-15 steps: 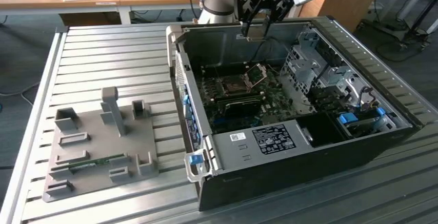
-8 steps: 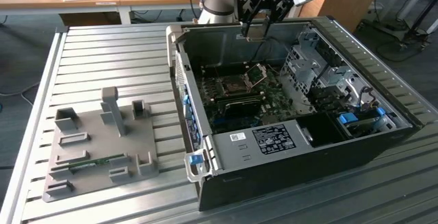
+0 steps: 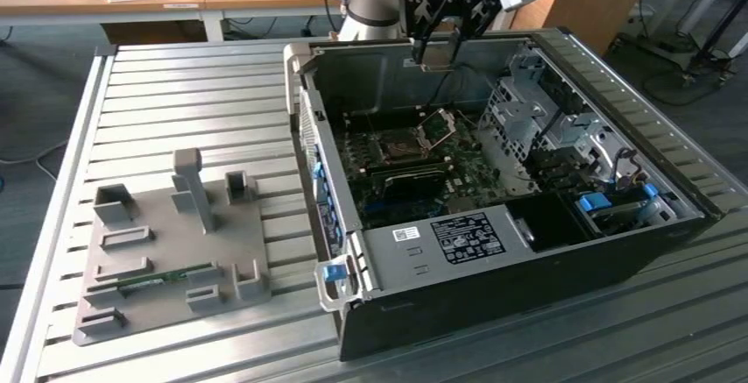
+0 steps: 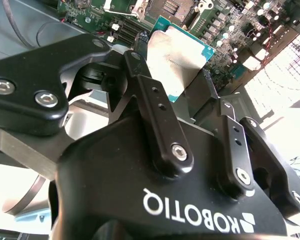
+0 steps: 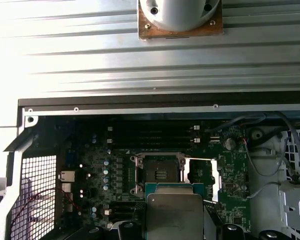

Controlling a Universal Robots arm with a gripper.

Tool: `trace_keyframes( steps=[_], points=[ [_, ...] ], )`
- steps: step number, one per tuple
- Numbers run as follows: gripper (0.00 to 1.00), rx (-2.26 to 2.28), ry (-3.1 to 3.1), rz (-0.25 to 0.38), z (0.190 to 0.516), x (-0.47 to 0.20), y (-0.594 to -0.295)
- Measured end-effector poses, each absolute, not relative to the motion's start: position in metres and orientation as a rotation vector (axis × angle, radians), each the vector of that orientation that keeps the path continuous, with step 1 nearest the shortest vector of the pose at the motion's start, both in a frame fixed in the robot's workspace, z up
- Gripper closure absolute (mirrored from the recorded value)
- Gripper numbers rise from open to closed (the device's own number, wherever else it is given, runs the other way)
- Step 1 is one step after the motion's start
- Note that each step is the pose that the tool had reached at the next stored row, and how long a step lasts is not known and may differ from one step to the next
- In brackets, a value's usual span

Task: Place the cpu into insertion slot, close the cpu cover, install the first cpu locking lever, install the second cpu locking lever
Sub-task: 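Place the cpu into insertion slot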

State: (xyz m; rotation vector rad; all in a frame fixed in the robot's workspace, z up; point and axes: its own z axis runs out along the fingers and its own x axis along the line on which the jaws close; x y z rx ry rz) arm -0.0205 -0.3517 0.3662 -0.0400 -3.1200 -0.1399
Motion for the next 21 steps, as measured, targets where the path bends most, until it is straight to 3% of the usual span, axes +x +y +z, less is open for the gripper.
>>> trace_keyframes(
  steps=[21],
  points=[
    [0.46,-0.040,-3.120,-0.140,0.3633,-0.0205,-0.3517]
  ],
)
